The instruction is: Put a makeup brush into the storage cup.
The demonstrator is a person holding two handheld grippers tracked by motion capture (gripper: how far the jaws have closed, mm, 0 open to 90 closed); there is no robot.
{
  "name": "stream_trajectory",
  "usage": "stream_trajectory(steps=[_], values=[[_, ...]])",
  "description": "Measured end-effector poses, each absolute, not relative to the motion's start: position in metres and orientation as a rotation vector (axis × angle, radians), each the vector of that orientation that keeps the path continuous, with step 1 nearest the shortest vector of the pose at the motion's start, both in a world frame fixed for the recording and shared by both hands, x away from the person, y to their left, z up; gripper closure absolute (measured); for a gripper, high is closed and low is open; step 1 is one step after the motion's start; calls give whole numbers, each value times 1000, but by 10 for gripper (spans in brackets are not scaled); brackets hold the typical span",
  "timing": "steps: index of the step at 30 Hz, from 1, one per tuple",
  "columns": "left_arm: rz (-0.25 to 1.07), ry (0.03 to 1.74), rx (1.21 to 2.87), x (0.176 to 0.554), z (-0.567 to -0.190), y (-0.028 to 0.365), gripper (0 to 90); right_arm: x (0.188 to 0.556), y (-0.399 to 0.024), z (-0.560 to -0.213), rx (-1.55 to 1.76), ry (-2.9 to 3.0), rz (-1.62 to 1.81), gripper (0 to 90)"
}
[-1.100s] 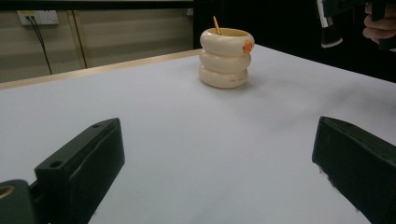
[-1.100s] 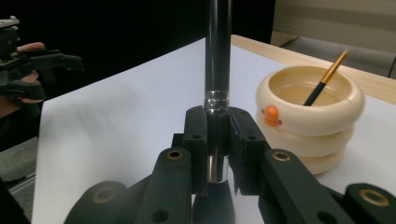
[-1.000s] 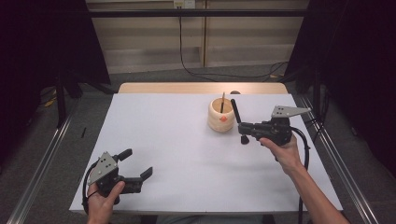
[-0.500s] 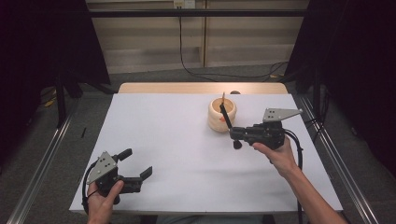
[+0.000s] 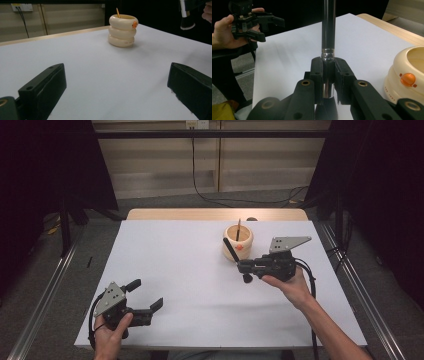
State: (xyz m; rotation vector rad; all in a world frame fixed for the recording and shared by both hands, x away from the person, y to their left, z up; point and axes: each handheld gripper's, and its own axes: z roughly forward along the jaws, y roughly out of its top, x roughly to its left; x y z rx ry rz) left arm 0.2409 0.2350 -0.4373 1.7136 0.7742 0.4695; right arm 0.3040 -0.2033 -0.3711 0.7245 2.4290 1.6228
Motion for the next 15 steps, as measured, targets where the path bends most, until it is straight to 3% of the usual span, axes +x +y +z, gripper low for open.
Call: stream_trajectory(steps=[15], values=[[496, 762, 1734, 240, -436, 236, 22, 315, -182, -370, 681, 2589, 1491, 783]])
